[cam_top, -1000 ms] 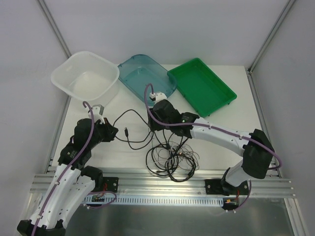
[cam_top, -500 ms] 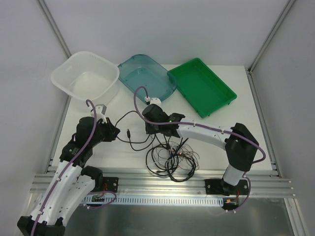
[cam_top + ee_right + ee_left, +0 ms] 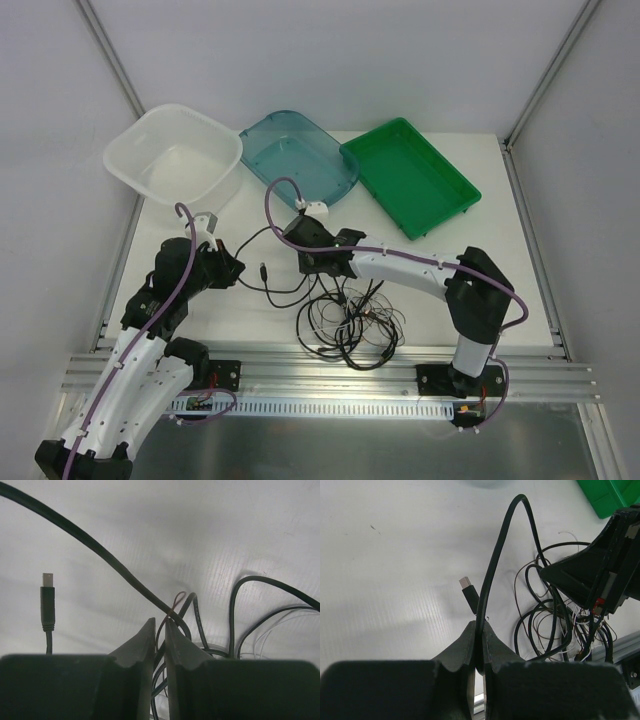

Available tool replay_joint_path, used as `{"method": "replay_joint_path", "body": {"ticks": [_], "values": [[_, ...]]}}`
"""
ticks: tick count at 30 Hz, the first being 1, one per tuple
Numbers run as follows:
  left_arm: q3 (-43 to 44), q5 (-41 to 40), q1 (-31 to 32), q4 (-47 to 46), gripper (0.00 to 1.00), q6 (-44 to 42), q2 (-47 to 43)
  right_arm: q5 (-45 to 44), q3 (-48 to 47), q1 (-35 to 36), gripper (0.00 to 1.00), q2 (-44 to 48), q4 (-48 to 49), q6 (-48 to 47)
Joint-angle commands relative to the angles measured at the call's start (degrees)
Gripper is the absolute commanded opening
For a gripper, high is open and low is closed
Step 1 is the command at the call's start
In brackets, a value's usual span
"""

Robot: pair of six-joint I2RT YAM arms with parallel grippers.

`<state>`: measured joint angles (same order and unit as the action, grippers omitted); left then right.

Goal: Untangle the cables

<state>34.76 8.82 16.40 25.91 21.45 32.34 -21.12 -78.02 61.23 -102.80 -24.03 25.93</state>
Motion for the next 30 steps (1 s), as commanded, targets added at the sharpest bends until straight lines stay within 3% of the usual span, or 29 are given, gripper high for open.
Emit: {"method": "replay_joint_path", "body": {"ticks": [1, 2, 5, 14, 19, 22, 23, 26, 30], "values": [[0.22, 1.02, -0.49, -1.92, 0.00, -0.97, -0.35, -3.40, -2.58, 0.38, 0.14, 0.06, -3.30, 1.58], [0.22, 0.85, -0.50, -1.92, 0.00, -0.97, -0.26, -3.40, -2.66, 0.29, 0.07, 0.06, -3.22, 1.58], [0.04, 0.85, -0.41, -1.92, 0.00, -1.06, -0.08, -2.52, -3.63, 0.47, 0.01, 1.37, -3.21, 0.53], [-0.13, -1.17, -0.50, -1.83, 0.00, -0.89, 0.01, -5.50, -4.17, -2.86, 0.01, 15.25, -4.09, -3.96], [-0.05, -1.88, -0.49, -1.74, 0.00, -0.62, -1.13, -5.51, 5.30, -8.05, 0.01, 19.92, -5.24, -3.43], [-0.05, -1.44, -0.49, -1.83, 0.00, -0.10, -2.71, -0.70, 11.02, -9.90, 0.19, 20.89, -4.27, -4.13], [0.13, -1.26, -0.50, -1.74, 0.00, -0.18, -2.89, 0.20, 12.00, -9.82, 0.36, 21.06, -4.18, -4.66], [2.58, 2.25, -0.41, -1.57, 0.00, 0.86, -3.86, 3.19, 16.47, -8.68, 0.59, 23.95, -2.69, -6.16], [8.81, 6.12, -0.49, -1.57, 0.00, 3.77, -3.34, 3.20, 19.74, -7.36, 0.67, 30.11, -2.42, -9.31]]}}
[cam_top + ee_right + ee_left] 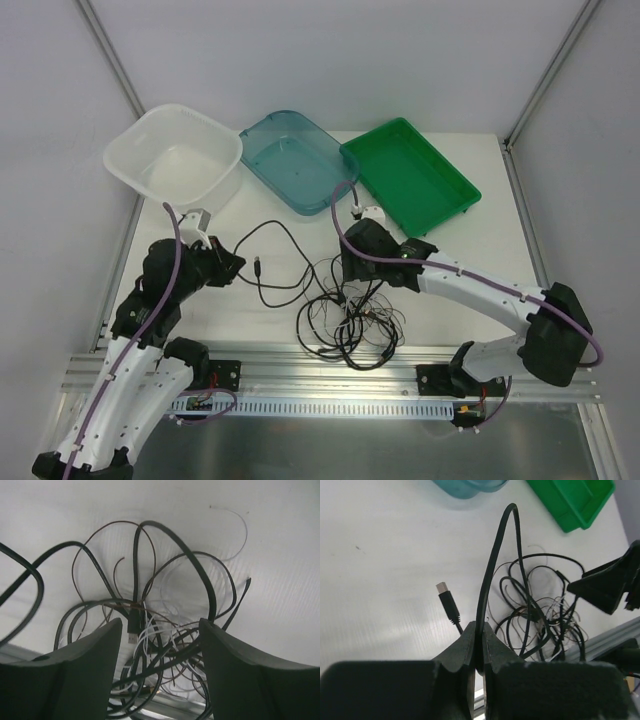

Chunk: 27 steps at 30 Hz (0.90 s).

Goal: Untangle the cables

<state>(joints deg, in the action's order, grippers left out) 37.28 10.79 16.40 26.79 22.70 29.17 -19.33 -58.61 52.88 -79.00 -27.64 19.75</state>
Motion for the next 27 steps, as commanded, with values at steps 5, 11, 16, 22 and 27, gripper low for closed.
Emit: {"method": "replay_joint_path", "body": {"ticks": [5, 11, 16, 22, 27], "values": [[19.92, 6.08, -0.50, -2.00, 0.00, 5.86, 4.75, -0.17, 4.46, 1.79, 0.67, 14.66, 1.88, -4.28], [40.83, 5.74, -0.50, 0.02, 0.00, 6.66, 12.13, -0.28, 8.94, 1.87, 0.66, 19.31, 3.46, -5.41], [57.17, 3.36, -0.41, 0.90, 0.00, 6.83, 18.80, 4.56, 12.11, 2.14, 0.66, 23.19, 10.23, -7.53], [57.75, 5.31, -0.50, 0.99, 0.00, 10.08, 19.79, 11.32, 14.48, 2.14, 0.66, 18.28, 20.86, -7.97], [49.40, -5.49, -0.41, 2.83, 0.00, 6.57, 15.66, 12.66, 15.54, 3.27, 0.66, 14.93, 23.86, -6.39]]}}
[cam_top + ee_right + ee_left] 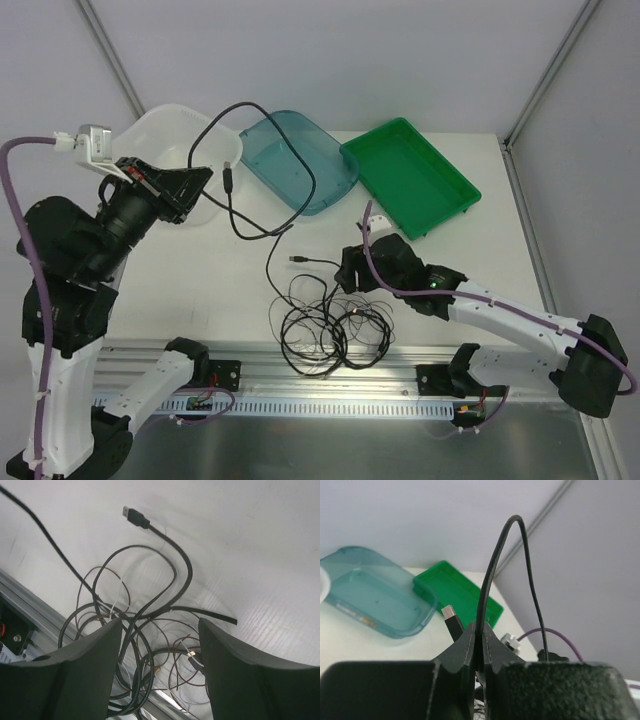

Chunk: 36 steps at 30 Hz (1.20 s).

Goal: Untangle the cables

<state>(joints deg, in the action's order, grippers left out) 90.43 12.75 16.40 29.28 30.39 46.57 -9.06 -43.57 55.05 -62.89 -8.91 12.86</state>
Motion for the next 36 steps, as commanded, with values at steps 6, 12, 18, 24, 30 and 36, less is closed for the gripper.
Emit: {"method": "replay_joint_path", "body": {"ticks": [6, 12, 18, 24, 30, 36], "values": [[-20.45, -23.19, -0.50, 2.10, 0.00, -3.67, -4.82, -0.87, 3.31, 2.17, 0.66, -3.64, 3.81, 4.09], [-34.52, -37.25, -0.58, 1.92, 0.00, -3.24, 1.13, -1.40, 4.28, 3.92, 0.65, -6.18, 1.97, 5.59], [-39.98, -39.74, -1.37, 1.84, 0.30, 0.89, 7.22, -2.80, 2.35, 6.12, 0.66, -7.86, 0.56, 5.25], [-44.63, -28.24, -1.46, 2.45, 0.90, 7.22, -0.92, -5.08, 2.08, 7.35, 0.65, -7.07, -0.67, 4.89], [-52.70, -13.48, -0.94, 5.53, 0.88, 16.43, -10.87, -7.90, 2.79, 8.06, 0.65, -4.61, -1.02, 4.28], [-59.58, -14.93, 4.94, 5.53, 0.80, 24.08, -9.04, -8.25, 2.97, 8.32, 0.65, -5.31, -0.50, 4.10]]}}
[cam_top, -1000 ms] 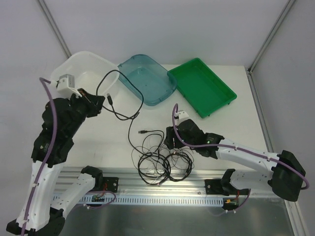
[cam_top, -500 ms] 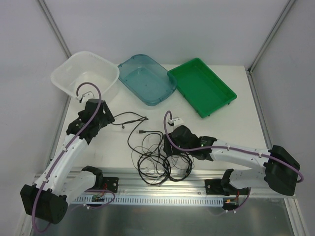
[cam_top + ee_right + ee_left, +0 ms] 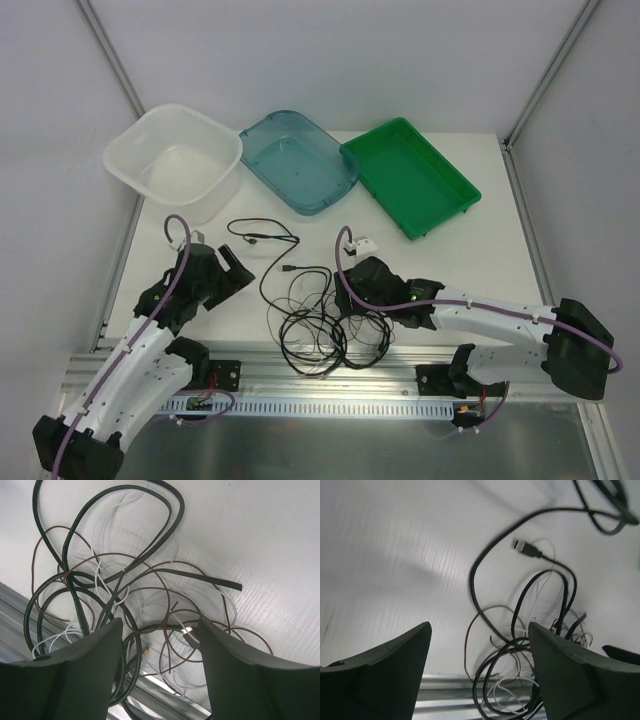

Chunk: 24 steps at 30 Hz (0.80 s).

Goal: Untangle the cables

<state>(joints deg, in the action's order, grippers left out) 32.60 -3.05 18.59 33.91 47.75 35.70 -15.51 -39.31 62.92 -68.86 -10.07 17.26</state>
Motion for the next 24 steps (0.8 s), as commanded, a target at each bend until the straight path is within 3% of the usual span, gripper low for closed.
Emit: {"method": "replay_joint_path", "body": {"ticks": [1, 3, 11, 19, 24], "values": [[-1.58, -1.50, 6.51, 0.89, 0.78, 7.70, 2.70, -1.89, -1.56, 0.63, 0.65, 0.40, 0.57, -0.47], [-0.61, -8.16, 10.66, 0.98, 0.78, 10.51, 6.56, -1.81, -1.73, 0.80, 0.65, -0.57, 0.49, -0.47], [2.12, -15.66, 19.99, 1.07, 0.77, 16.67, 23.69, -2.51, -3.05, 2.39, 0.66, -1.10, -0.39, -0.91], [6.15, -20.68, 23.68, 1.07, 0.53, 22.48, 33.20, -2.69, -4.28, 4.23, 0.66, -2.68, -0.57, -1.70], [8.97, -21.47, 25.09, 0.98, 0.49, 24.23, 39.08, -2.77, -4.72, 5.29, 0.66, -3.56, -0.22, -2.14]]}}
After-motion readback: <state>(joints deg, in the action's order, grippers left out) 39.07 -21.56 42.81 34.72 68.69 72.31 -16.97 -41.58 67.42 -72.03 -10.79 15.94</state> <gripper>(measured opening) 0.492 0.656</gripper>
